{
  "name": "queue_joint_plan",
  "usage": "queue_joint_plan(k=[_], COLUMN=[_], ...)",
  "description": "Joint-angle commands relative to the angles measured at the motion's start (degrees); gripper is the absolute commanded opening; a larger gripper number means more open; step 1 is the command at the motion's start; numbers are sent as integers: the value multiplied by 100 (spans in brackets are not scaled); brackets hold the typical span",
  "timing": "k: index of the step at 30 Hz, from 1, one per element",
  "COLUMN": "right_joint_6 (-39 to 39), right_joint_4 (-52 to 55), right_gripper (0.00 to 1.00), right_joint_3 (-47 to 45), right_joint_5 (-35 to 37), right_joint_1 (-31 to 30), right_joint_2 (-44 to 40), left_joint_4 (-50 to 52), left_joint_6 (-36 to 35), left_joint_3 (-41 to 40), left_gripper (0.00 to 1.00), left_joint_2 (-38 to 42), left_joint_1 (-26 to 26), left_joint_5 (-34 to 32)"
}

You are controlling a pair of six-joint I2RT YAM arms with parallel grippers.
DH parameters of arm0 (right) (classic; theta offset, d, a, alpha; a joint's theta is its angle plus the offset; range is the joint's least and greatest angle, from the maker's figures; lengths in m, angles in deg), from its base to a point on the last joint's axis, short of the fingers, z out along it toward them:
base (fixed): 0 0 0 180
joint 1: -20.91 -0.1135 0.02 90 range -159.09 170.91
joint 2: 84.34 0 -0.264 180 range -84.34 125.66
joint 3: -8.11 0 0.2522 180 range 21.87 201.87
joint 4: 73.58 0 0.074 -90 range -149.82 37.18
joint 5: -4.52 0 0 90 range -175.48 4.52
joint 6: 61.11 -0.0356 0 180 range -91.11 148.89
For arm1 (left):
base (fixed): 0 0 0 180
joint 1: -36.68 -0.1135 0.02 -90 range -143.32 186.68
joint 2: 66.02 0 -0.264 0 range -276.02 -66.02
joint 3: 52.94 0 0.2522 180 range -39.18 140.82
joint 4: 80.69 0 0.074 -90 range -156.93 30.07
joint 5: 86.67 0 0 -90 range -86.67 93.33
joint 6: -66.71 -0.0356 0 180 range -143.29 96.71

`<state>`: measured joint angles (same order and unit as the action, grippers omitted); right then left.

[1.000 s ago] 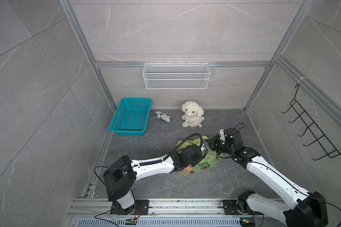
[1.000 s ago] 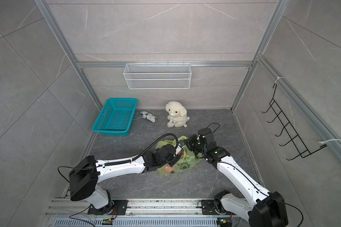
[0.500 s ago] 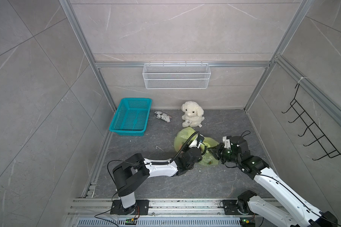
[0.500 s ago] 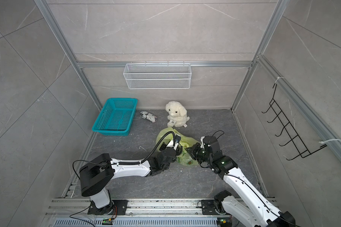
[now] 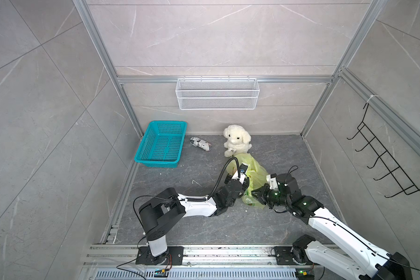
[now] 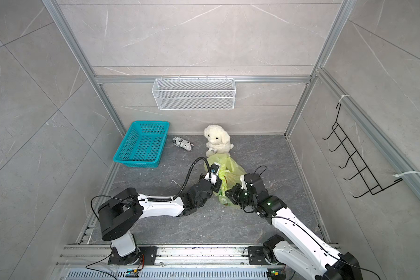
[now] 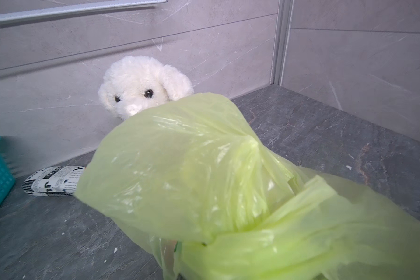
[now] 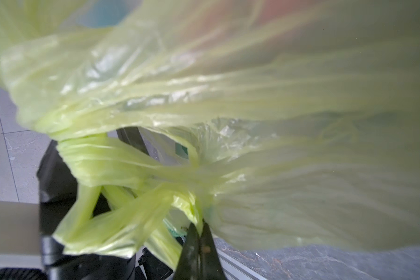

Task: Place the peach into a plastic bag & tie a knot
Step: Cross the plastic bag at the center of the board.

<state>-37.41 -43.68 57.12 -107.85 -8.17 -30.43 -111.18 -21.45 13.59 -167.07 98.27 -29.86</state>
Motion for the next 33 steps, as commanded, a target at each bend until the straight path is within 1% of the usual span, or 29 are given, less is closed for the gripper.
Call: queue_joint_plan(k=[1,4,6,10,12,15,16,18,24,29,31,33], right_joint_6=[243,318,429,687,766,958,1003,1120,1347,1693,1903,2110], right_joint_4=[-69,-1,152,513,695,1022,1063,1116,1105,1141,1266,1433], right_gripper=[0,0,1,22,28,33,38,39,38,39,39,38], right_joint_3=[-31,-48,-3,226,361,473,490,492,382,578,739,988], right_joint_5=[-72,97,219,521,698,1031,1072,1157,1431,1341,1469,1824], right_joint_1=[-144,-194,-196,-197,-194,-193,-194,-196,-201,-200,-198,-199], right_joint_2=[117,74,-24,-194,-247,-381,-433,-652,-1500,-1744,-1828,-1878], left_joint_4=[-853,-984,-1081,-1170,-1237,-1398,-1388,-1442,-1510,-1575,-1594,-1598], left_joint_6=[500,714,811,861,844,798,787,745,626,589,572,580], left_joint_3=[-29,-112,-206,-311,-353,-393,-391,-390,-356,-407,-417,-435], left_gripper=[0,0,0,0,0,0,0,0,0,0,0,0], left_joint_2=[26,16,16,-16,-49,-109,-128,-169,-222,-243,-254,-245], left_joint_1=[-123,-257,-326,-393,-388,-392,-392,-393,-392,-388,-388,-380], left_joint_5=[570,1242,1572,2092,2191,2300,2342,2379,2381,2377,2420,2442])
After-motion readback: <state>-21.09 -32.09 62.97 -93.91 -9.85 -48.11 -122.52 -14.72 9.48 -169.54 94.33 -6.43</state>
